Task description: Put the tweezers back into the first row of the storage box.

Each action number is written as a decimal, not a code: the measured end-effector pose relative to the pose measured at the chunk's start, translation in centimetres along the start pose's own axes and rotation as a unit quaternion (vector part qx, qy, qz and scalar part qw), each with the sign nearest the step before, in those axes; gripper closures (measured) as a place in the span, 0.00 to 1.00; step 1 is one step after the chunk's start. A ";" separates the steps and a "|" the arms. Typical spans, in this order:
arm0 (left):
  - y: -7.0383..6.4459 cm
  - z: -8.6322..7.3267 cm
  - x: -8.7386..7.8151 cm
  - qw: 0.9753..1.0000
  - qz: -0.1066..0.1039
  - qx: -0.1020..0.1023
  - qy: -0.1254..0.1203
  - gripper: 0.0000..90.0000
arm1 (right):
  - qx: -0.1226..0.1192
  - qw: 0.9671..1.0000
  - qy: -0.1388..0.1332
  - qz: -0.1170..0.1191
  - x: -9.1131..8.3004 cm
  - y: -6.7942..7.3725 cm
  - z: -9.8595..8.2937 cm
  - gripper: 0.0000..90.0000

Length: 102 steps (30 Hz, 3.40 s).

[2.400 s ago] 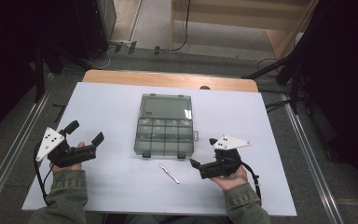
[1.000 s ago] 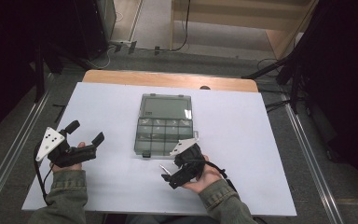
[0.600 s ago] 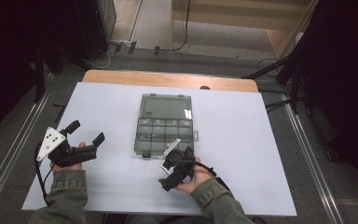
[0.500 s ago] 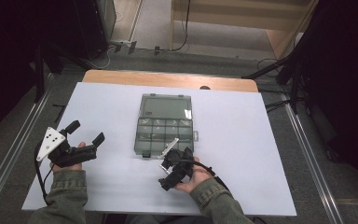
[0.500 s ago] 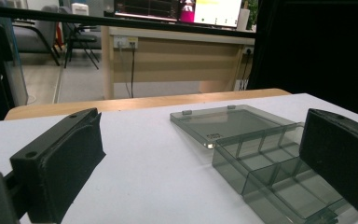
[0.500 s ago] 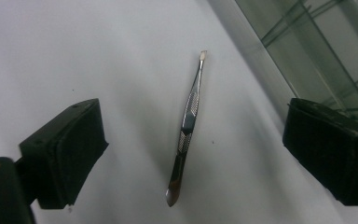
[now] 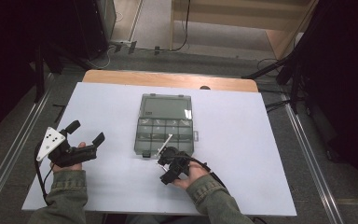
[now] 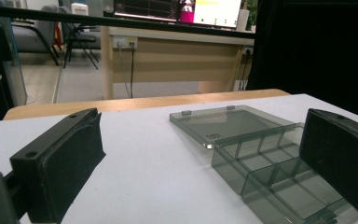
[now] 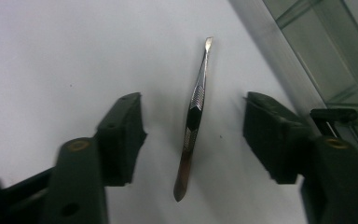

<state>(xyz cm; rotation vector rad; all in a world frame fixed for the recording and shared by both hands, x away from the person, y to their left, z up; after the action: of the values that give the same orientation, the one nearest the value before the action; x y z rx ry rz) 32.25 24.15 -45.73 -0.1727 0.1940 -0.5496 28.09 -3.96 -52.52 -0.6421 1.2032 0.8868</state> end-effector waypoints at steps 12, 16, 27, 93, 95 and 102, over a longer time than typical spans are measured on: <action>0.0 0.0 -0.1 1.000 0.001 0.001 -0.001 0.00 | 0.019 1.000 0.022 -0.009 0.0 0.0 0.2 0.90; 0.0 0.0 -0.1 1.000 0.001 0.000 -0.002 0.00 | 0.025 0.999 0.027 -0.011 0.0 0.0 0.2 0.95; 0.0 0.1 -0.1 1.000 -0.002 -0.005 -0.005 0.00 | 0.023 0.999 0.026 -0.003 -0.2 -0.1 0.1 0.96; 0.1 0.0 0.1 1.000 -0.018 -0.022 0.002 0.00 | -0.016 0.991 -0.032 -0.131 -5.2 -9.9 6.2 0.96; 0.1 0.0 0.1 1.000 -0.018 -0.023 0.002 0.00 | -0.014 0.990 -0.036 -0.135 -5.1 -10.3 6.3 0.96; 0.1 -0.1 0.2 0.999 -0.020 -0.025 0.002 0.00 | -0.020 0.990 -0.033 -0.133 -3.9 -11.4 6.5 0.96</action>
<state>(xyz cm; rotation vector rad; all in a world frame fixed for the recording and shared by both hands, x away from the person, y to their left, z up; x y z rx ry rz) 32.43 24.12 -45.84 -0.2245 0.2091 -0.5854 40.69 -5.45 -47.42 -0.7799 1.0150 0.7036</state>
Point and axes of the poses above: each handheld gripper's, and its own axes: x roughly forward along the jaws, z roughly out of its top, y roughly to its left, the point moved 5 cm from there along x, roughly forward along the jaws, and after that the axes turned 7 degrees about -x, right-handed, at the moved point
